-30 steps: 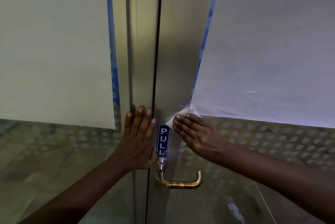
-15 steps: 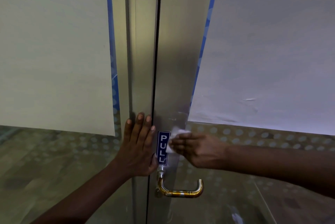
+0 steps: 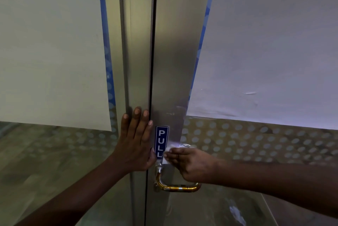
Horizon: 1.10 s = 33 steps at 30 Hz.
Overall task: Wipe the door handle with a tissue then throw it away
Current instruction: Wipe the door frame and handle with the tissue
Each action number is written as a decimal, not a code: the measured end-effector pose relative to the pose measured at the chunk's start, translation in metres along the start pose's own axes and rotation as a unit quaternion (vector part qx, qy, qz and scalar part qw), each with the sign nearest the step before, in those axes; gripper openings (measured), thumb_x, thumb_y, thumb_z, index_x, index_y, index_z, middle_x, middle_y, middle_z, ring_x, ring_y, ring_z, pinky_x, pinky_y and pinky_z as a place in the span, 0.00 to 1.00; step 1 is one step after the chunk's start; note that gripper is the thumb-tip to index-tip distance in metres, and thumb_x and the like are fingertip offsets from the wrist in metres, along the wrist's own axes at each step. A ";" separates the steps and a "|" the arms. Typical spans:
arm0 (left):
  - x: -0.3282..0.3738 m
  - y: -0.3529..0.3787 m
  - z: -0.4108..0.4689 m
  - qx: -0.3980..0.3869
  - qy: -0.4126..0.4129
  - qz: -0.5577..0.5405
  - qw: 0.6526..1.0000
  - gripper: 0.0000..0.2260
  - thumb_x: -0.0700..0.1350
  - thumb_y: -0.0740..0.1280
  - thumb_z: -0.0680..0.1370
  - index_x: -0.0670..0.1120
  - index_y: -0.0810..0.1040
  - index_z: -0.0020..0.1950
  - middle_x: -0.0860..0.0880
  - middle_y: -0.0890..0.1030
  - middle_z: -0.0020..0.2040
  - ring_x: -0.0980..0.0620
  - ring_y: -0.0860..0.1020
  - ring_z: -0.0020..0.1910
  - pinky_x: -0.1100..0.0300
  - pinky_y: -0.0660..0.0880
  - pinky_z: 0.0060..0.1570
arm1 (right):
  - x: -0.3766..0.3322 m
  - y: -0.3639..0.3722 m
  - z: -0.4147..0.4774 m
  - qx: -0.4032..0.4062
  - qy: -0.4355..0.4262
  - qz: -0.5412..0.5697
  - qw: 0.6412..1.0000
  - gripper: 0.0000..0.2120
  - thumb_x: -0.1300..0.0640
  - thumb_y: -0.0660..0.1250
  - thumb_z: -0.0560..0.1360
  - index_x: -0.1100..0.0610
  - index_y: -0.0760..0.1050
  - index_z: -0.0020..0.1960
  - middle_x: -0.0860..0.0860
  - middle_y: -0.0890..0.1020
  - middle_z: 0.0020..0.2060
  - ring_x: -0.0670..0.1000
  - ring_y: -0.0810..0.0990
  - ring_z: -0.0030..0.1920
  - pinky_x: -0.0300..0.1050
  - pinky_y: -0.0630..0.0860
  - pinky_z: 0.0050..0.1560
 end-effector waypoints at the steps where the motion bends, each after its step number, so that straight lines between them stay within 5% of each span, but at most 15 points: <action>1: 0.000 0.000 0.000 -0.001 0.001 0.001 1.000 0.43 0.51 0.62 0.72 0.36 0.46 0.79 0.37 0.45 0.81 0.35 0.45 0.80 0.34 0.43 0.76 | -0.004 0.002 0.000 -0.012 -0.008 0.004 1.000 0.13 0.57 0.66 0.76 0.55 0.80 0.60 0.50 0.77 0.64 0.49 0.71 0.68 0.44 0.65 0.71; 12: 0.002 0.000 0.001 0.001 -0.001 0.002 1.000 0.42 0.49 0.62 0.71 0.36 0.46 0.79 0.38 0.45 0.81 0.35 0.45 0.80 0.35 0.43 0.76 | 0.085 -0.086 -0.004 0.199 0.189 -0.007 0.961 0.13 0.65 0.62 0.78 0.64 0.77 0.62 0.59 0.79 0.61 0.56 0.75 0.65 0.53 0.72 0.65; 16: 0.001 -0.001 0.000 0.000 0.001 0.006 1.000 0.42 0.49 0.62 0.72 0.36 0.46 0.79 0.38 0.44 0.81 0.36 0.44 0.80 0.35 0.43 0.77 | 0.048 -0.053 0.003 0.138 0.125 -0.007 0.982 0.15 0.64 0.64 0.78 0.65 0.74 0.64 0.60 0.78 0.62 0.56 0.74 0.66 0.51 0.72 0.65; 20: 0.001 0.000 -0.004 -0.013 0.000 -0.002 1.000 0.43 0.49 0.62 0.72 0.36 0.45 0.80 0.38 0.44 0.81 0.36 0.44 0.80 0.36 0.42 0.77 | 0.018 -0.017 0.004 0.051 0.056 0.041 0.996 0.16 0.64 0.56 0.80 0.64 0.73 0.65 0.56 0.77 0.64 0.52 0.74 0.67 0.47 0.70 0.67; 22: 0.003 0.002 -0.015 -0.032 0.000 -0.006 0.999 0.43 0.50 0.63 0.72 0.37 0.45 0.80 0.38 0.44 0.81 0.36 0.44 0.80 0.36 0.43 0.77 | 0.009 -0.004 0.001 -0.009 0.030 0.071 0.997 0.15 0.61 0.62 0.79 0.60 0.75 0.64 0.53 0.77 0.65 0.49 0.72 0.67 0.44 0.69 0.68; 26: 0.009 0.009 -0.046 -0.079 0.005 -0.005 0.997 0.44 0.49 0.64 0.70 0.37 0.46 0.80 0.37 0.45 0.81 0.35 0.45 0.80 0.36 0.44 0.77 | 0.014 -0.002 -0.006 -0.092 0.067 0.200 0.973 0.10 0.62 0.64 0.77 0.58 0.80 0.57 0.53 0.80 0.59 0.52 0.77 0.62 0.49 0.77 0.58; 29: 0.011 0.013 -0.058 -0.099 0.006 -0.014 0.995 0.45 0.49 0.64 0.69 0.38 0.47 0.80 0.36 0.46 0.81 0.33 0.47 0.80 0.36 0.44 0.77 | 0.034 -0.004 -0.022 -0.105 0.233 0.495 0.830 0.18 0.71 0.61 0.74 0.58 0.80 0.58 0.53 0.82 0.58 0.49 0.79 0.57 0.46 0.77 0.55; 31: 0.012 0.014 -0.063 -0.107 0.009 -0.025 0.994 0.46 0.49 0.65 0.68 0.38 0.47 0.80 0.36 0.47 0.81 0.33 0.48 0.79 0.36 0.44 0.77 | 0.054 -0.008 -0.039 -0.020 0.388 0.627 0.676 0.17 0.71 0.63 0.73 0.56 0.83 0.54 0.53 0.85 0.53 0.49 0.82 0.52 0.43 0.78 0.52; 33: 0.012 0.015 -0.068 -0.114 0.013 -0.033 0.993 0.46 0.49 0.66 0.67 0.38 0.47 0.80 0.36 0.48 0.81 0.33 0.48 0.79 0.36 0.45 0.77 | 0.055 -0.004 -0.061 0.064 0.530 0.694 0.484 0.15 0.69 0.65 0.70 0.53 0.86 0.45 0.54 0.87 0.43 0.50 0.84 0.41 0.40 0.77 0.40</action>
Point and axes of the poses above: each hand's wrist, its own z-axis towards the middle knuckle, its own y-axis out of the palm, x = y × z, the point moved 10 cm from there along z, towards the middle knuckle
